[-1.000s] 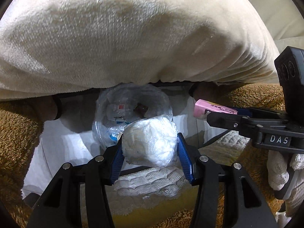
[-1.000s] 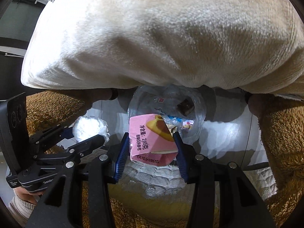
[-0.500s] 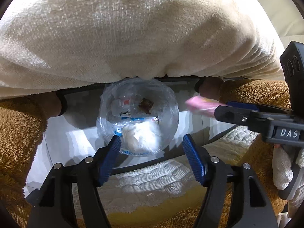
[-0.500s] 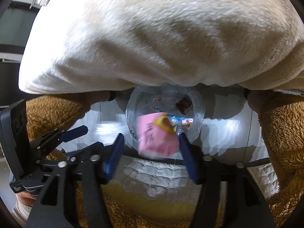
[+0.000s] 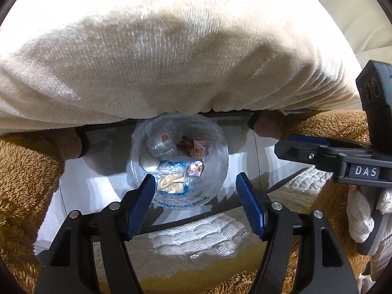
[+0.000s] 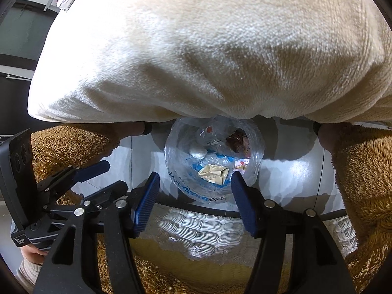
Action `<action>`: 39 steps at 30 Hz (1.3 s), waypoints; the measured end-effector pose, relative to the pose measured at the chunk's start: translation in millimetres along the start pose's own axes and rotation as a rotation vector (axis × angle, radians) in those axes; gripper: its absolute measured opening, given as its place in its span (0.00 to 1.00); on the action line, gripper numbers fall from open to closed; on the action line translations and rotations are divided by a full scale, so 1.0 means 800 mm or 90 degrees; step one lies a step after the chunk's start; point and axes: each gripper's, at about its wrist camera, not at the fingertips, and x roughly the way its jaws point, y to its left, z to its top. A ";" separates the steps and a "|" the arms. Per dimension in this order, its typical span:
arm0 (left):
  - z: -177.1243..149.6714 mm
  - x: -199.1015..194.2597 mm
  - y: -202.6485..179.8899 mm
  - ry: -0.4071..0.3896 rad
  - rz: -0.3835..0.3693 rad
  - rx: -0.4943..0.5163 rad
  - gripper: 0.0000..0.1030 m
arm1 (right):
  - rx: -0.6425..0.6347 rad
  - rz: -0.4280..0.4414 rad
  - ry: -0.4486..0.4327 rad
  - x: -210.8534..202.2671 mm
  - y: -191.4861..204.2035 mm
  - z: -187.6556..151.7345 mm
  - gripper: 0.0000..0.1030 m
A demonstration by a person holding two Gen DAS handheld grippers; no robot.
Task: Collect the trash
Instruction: 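Raise both tools back over the bed toward the remaining trash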
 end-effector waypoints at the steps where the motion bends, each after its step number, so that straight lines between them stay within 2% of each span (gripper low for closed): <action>1: 0.000 -0.002 0.000 -0.007 -0.003 0.000 0.65 | -0.003 0.001 -0.004 -0.002 0.001 -0.001 0.59; 9: -0.009 -0.034 0.000 -0.072 -0.014 0.005 0.65 | -0.052 0.018 -0.078 -0.033 0.016 -0.016 0.59; 16: -0.019 -0.071 -0.008 -0.153 -0.032 0.023 0.65 | -0.101 0.054 -0.197 -0.084 0.029 -0.038 0.59; 22: -0.025 -0.107 -0.018 -0.231 -0.047 0.044 0.65 | -0.162 0.059 -0.302 -0.128 0.052 -0.060 0.59; 25: -0.027 -0.122 -0.020 -0.260 -0.056 0.047 0.65 | -0.178 0.061 -0.337 -0.142 0.059 -0.065 0.59; 32: -0.013 -0.158 -0.028 -0.320 -0.048 0.075 0.65 | -0.200 0.054 -0.387 -0.180 0.068 -0.047 0.59; 39: 0.022 -0.193 -0.020 -0.355 -0.007 0.096 0.65 | -0.272 0.011 -0.421 -0.203 0.089 0.002 0.59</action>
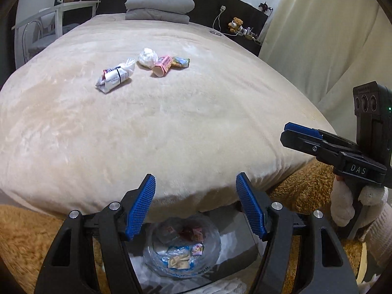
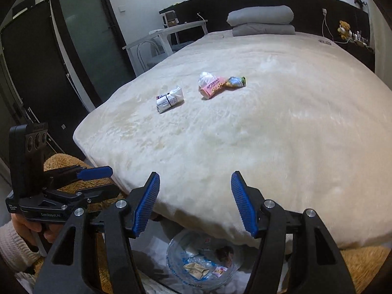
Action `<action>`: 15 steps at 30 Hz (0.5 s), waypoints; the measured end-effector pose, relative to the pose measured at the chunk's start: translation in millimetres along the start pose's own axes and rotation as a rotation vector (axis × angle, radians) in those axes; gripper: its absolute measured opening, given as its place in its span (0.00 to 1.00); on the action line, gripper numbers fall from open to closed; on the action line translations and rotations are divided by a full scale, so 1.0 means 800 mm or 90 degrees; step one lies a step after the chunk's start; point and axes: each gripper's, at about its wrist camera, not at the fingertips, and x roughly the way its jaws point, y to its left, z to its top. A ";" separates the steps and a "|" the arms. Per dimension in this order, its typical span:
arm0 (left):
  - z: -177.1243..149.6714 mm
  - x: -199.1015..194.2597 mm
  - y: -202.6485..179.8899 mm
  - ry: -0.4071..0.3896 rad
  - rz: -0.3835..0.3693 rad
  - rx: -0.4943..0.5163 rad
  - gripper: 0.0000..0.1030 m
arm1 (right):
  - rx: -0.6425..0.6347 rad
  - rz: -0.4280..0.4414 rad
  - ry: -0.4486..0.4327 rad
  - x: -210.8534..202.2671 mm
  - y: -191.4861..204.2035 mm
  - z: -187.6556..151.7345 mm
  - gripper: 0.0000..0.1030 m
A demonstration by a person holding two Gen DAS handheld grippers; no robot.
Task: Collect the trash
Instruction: 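Raise both tools back over the bed toward the remaining trash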
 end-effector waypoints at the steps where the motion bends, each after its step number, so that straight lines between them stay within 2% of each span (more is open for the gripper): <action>1: 0.008 0.000 0.004 -0.006 0.006 0.002 0.65 | -0.006 -0.004 -0.005 0.003 -0.003 0.009 0.59; 8: 0.063 0.005 0.040 -0.028 0.048 0.011 0.65 | -0.015 -0.018 -0.025 0.039 -0.032 0.061 0.59; 15: 0.117 0.034 0.079 -0.028 0.080 0.014 0.65 | -0.004 -0.028 -0.019 0.085 -0.062 0.101 0.59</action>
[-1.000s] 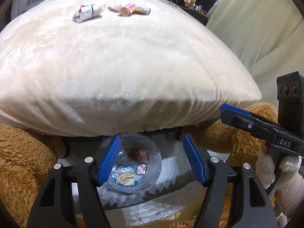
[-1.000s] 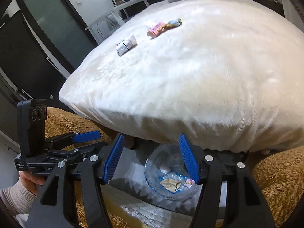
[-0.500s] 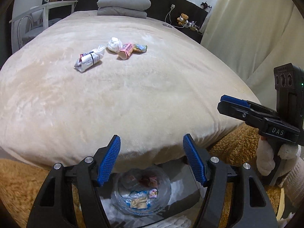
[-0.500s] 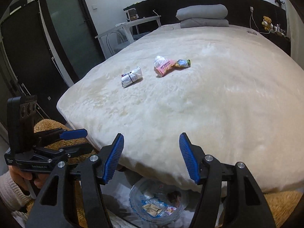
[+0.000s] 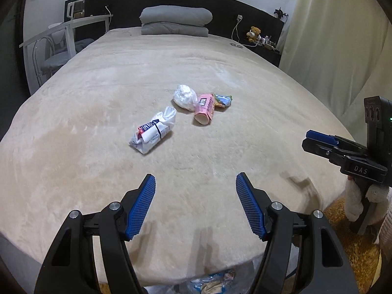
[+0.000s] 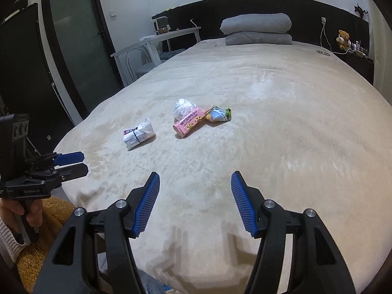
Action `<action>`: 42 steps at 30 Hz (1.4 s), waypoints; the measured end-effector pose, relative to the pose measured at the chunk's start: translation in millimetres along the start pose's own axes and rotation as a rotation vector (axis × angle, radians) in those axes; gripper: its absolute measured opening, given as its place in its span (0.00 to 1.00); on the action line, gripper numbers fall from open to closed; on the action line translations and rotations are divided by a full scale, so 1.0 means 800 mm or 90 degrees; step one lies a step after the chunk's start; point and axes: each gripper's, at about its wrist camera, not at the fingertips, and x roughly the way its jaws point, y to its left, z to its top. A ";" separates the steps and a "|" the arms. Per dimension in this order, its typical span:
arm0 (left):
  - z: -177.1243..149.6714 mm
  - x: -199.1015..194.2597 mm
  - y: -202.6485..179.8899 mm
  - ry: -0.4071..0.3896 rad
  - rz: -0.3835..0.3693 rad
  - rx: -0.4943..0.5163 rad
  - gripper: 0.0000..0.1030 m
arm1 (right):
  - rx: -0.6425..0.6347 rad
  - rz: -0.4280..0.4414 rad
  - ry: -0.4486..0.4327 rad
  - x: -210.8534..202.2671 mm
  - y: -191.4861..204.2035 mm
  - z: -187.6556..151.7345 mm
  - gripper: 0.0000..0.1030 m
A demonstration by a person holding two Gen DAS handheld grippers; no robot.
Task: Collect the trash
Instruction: 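Raise both tools back over the bed toward the remaining trash, then grasp the white wrapped packet with the left tool while the right tool grasps the green snack wrapper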
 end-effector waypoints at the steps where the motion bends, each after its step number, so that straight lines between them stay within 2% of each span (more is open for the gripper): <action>1: 0.007 0.006 0.003 0.001 0.005 0.002 0.65 | -0.002 -0.003 0.002 0.008 -0.003 0.005 0.59; 9: 0.044 0.059 0.020 0.030 0.032 0.046 0.65 | -0.027 -0.022 0.017 0.075 -0.023 0.048 0.60; 11: 0.051 0.073 0.025 0.041 0.039 0.059 0.65 | -0.030 -0.019 0.023 0.093 -0.030 0.057 0.68; 14: 0.061 0.091 0.035 0.048 0.050 0.083 0.65 | -0.044 -0.009 0.024 0.115 -0.038 0.071 0.74; 17: 0.069 0.109 0.048 0.057 0.059 0.089 0.65 | -0.064 -0.010 0.029 0.136 -0.045 0.082 0.74; 30: 0.078 0.161 0.072 0.110 0.014 0.121 0.65 | -0.143 -0.015 0.079 0.222 -0.055 0.110 0.75; 36: 0.081 0.176 0.077 0.122 0.001 0.124 0.64 | -0.152 -0.012 0.087 0.241 -0.056 0.114 0.75; 37: 0.082 0.178 0.078 0.122 -0.004 0.124 0.62 | -0.157 -0.013 0.089 0.244 -0.056 0.116 0.75; 38: 0.082 0.179 0.078 0.125 -0.007 0.125 0.53 | -0.161 -0.012 0.093 0.248 -0.055 0.116 0.75; 42: 0.084 0.181 0.074 0.132 -0.010 0.129 0.46 | -0.176 -0.011 0.095 0.257 -0.052 0.120 0.74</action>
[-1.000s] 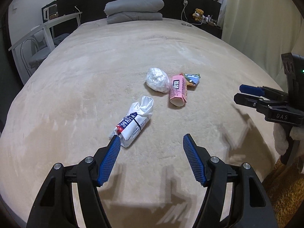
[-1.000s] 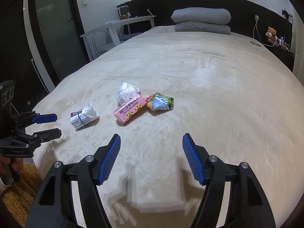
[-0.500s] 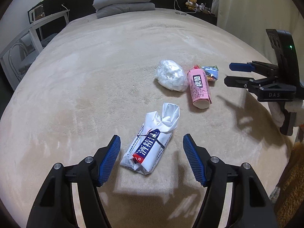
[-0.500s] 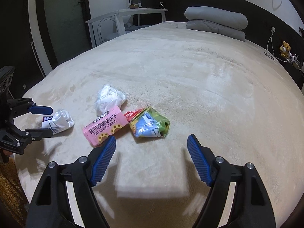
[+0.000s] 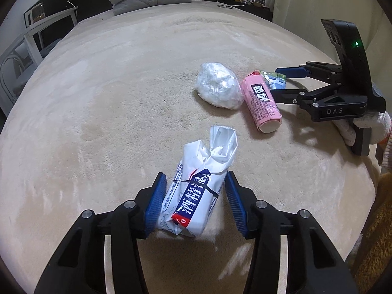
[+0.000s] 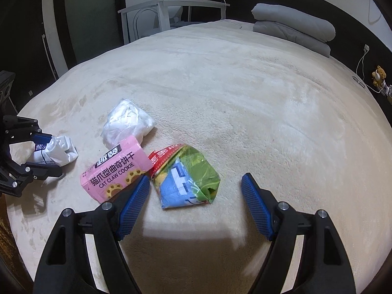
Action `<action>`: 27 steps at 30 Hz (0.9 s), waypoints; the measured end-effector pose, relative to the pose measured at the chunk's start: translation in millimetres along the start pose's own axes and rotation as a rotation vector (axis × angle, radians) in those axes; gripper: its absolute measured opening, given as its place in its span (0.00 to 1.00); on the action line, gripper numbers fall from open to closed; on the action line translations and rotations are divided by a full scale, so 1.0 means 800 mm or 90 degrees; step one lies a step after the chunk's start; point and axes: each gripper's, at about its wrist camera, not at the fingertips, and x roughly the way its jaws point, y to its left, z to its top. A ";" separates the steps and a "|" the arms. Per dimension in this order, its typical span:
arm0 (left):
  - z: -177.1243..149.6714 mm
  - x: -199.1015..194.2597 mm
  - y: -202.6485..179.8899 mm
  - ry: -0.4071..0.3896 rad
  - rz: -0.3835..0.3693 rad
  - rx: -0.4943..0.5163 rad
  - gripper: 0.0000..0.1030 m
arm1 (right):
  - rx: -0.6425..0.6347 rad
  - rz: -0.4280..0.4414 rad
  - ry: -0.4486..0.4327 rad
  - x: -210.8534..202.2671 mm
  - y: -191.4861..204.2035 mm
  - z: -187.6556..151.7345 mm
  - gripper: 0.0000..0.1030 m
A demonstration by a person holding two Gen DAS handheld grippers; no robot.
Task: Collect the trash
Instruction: 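Grasp the white wrapped packet with the left tool while the right tool grasps the green snack wrapper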
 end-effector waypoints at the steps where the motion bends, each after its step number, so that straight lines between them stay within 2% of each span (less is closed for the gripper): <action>1: 0.000 -0.001 -0.001 -0.001 -0.002 0.000 0.44 | -0.001 -0.001 0.000 0.002 0.000 0.001 0.74; 3: 0.000 -0.002 0.000 -0.001 -0.005 -0.002 0.42 | -0.003 -0.001 0.002 0.003 0.000 0.002 0.74; 4: -0.001 -0.003 0.001 -0.001 -0.006 -0.002 0.41 | -0.006 -0.003 0.001 0.003 0.001 0.002 0.67; 5: -0.001 -0.003 0.000 -0.001 -0.006 -0.001 0.39 | -0.011 -0.005 0.000 0.003 0.002 0.002 0.56; 6: 0.000 -0.002 -0.001 -0.001 -0.006 0.000 0.39 | -0.018 -0.011 0.001 0.003 0.005 0.002 0.54; 14: -0.003 -0.009 -0.002 -0.012 -0.014 -0.002 0.36 | -0.023 -0.027 -0.015 -0.009 0.011 -0.001 0.46; 27: -0.011 -0.036 -0.001 -0.051 -0.015 -0.032 0.35 | 0.027 -0.036 -0.024 -0.038 0.006 -0.018 0.42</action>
